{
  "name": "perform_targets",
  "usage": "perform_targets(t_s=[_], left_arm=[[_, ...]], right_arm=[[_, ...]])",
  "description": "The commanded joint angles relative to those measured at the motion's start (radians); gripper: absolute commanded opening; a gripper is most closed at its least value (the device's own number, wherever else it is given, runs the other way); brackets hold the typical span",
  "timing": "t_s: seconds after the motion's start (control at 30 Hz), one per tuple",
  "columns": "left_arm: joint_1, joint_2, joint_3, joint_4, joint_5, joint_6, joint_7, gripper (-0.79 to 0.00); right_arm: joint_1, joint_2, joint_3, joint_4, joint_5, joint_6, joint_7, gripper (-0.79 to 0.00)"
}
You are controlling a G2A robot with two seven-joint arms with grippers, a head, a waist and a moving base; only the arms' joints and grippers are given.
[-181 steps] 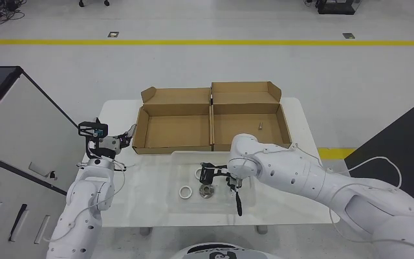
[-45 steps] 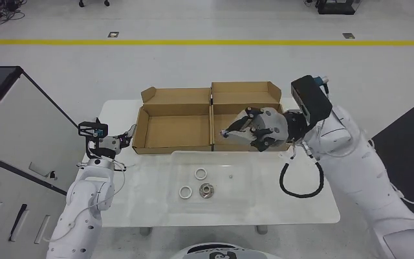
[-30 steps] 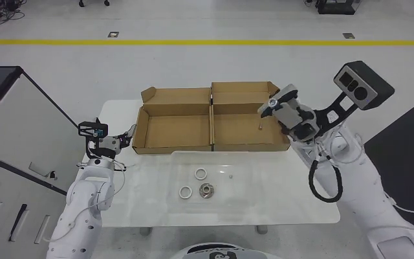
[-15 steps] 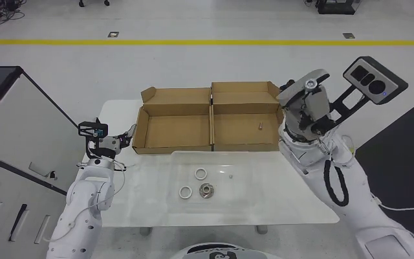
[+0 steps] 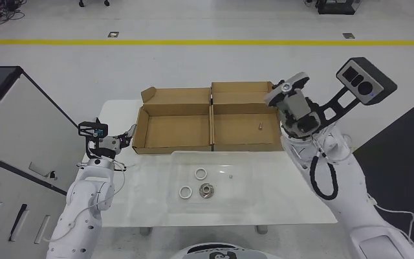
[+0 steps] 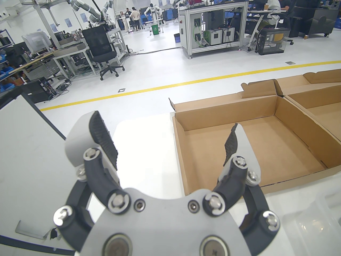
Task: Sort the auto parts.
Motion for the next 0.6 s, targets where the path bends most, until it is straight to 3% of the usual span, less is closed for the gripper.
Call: perform_targets(t_s=[0.0,0.17,0.57], left_arm=[[0.0,0.0,0.0,0.0,0.0,0.0,0.0,0.0],[0.0,0.0,0.0,0.0,0.0,0.0,0.0,0.0],[0.0,0.0,0.0,0.0,0.0,0.0,0.0,0.0]], right_arm=[[-0.005,0.003,0.019,0.018,-0.038,0.0,0.048,-0.785],[-0.019,0.008,0.049,0.018,-0.049,0.0,0.097,-0.785],[-0.066,-0.029,0.056,-0.038,0.077,0.0,-0.066,-0.785]])
